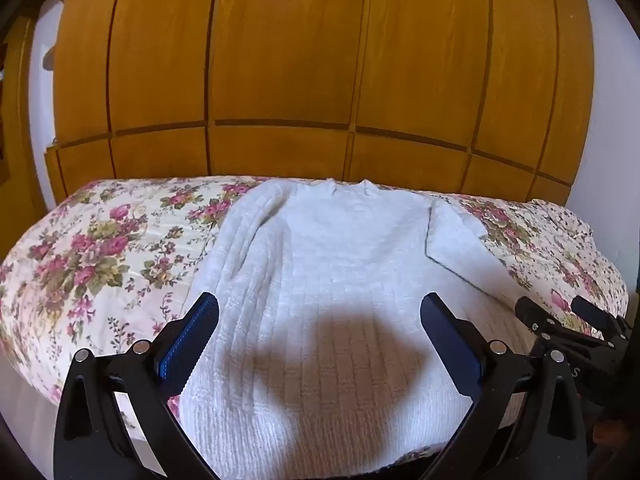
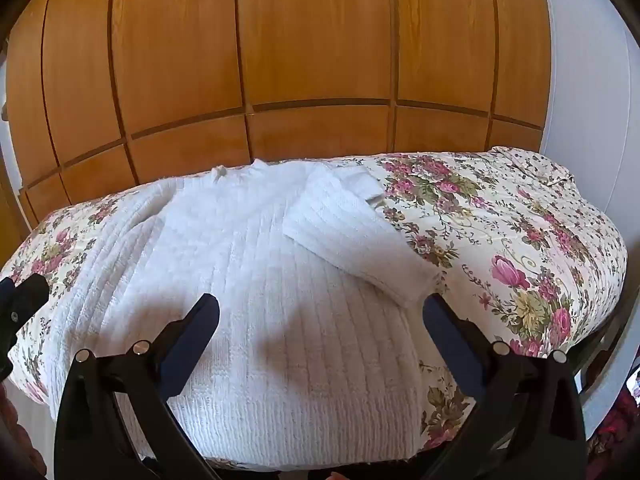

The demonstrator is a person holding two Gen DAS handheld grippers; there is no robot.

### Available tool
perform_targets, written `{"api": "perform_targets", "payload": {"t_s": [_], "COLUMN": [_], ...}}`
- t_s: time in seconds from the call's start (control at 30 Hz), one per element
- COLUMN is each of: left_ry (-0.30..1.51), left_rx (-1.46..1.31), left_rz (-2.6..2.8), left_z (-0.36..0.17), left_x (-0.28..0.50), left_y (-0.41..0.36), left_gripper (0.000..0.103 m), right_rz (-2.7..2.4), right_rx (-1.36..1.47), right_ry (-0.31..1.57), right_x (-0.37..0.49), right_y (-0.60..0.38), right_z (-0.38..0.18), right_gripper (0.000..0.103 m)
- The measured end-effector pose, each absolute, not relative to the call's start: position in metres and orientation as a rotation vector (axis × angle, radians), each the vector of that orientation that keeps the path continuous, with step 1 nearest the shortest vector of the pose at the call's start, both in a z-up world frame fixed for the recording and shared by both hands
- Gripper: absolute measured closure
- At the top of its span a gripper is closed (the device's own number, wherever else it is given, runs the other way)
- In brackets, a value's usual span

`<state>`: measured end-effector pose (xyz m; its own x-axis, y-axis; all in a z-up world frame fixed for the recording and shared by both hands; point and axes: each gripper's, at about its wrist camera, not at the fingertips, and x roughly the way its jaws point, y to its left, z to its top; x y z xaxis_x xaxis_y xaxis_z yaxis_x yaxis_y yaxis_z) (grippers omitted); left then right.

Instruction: Fold small clothes

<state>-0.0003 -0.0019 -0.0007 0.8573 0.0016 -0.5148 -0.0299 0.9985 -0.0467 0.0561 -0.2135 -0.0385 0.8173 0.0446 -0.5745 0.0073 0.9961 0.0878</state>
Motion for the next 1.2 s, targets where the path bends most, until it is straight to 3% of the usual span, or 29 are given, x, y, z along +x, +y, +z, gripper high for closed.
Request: {"api": "perform_targets", "payload": {"t_s": [1.2], "left_ry": [0.607], "left_rx": [-0.126], "left_rz": [0.013], "left_z": [-0.012], "left_x": [0.006], "left_y": [0.006], "left_gripper": [0.003], "right_rz": [0.032], "right_rx": [0.089], "right_ry": [0.640], "right_x": [0.059], "right_y": [-0.214], "right_z": [-0.039], "right_gripper": [0.002]}}
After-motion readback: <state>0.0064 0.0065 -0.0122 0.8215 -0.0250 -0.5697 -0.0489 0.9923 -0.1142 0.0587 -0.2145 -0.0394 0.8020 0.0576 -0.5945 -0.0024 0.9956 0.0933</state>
